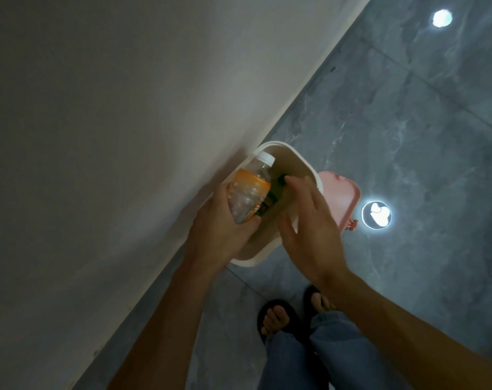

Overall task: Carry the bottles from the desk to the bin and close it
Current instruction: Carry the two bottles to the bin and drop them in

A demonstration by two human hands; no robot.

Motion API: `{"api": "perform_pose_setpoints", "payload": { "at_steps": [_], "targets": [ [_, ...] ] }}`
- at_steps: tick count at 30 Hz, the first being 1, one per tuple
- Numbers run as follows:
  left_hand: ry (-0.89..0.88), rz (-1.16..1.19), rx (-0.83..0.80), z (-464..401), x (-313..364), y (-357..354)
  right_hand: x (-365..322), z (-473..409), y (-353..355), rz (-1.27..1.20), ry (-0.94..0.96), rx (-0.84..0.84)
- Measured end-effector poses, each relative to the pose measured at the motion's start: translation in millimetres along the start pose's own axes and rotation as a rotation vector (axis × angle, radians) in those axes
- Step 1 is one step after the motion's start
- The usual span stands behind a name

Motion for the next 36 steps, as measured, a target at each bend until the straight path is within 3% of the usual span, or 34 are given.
{"api": "perform_pose_setpoints", "payload": {
  "at_steps": [4,8,16,22,30,36],
  "targets": [
    [-0.115,-0.178,-0.018,-19.8,8.4,-31.0,33.3,5.9,-7.6,0.224,-0.017,-0.076],
    [-0.078,-0.248,-0.118,-37.1,-16.6,-72.0,46.2,2.5,-25.8,0.303,0.036,-0.096],
    [-0.035,-0.365,-0.054,-71.7,-36.7,-105.4,62.9,2.0,-38.0,0.349,0.076,-0.04],
    [-0.044,-0.355,0.067,-47.5,-20.5,-92.9,61.9,2.4,-39.8,0.374,0.088,-0.054],
    [-0.088,-0.108,0.028,62.4,23.6,-23.8,30.0,28.2,17.6,0.394,-0.005,-0.362],
    [0.122,-0.056,-0.2,194.1,48.3,25.5,8.4,123.1,115.5,0.373,-0.222,-0.703]
  ]
}}
Point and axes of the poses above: each hand's wrist, its own z-axis away from the middle knuckle, its own y-axis out of the back of the hand, x = y × z, the point moved 8 cm from there along -z, towards the middle knuckle, and after that the axes turned 4 degrees about z, right-handed, at the moved point
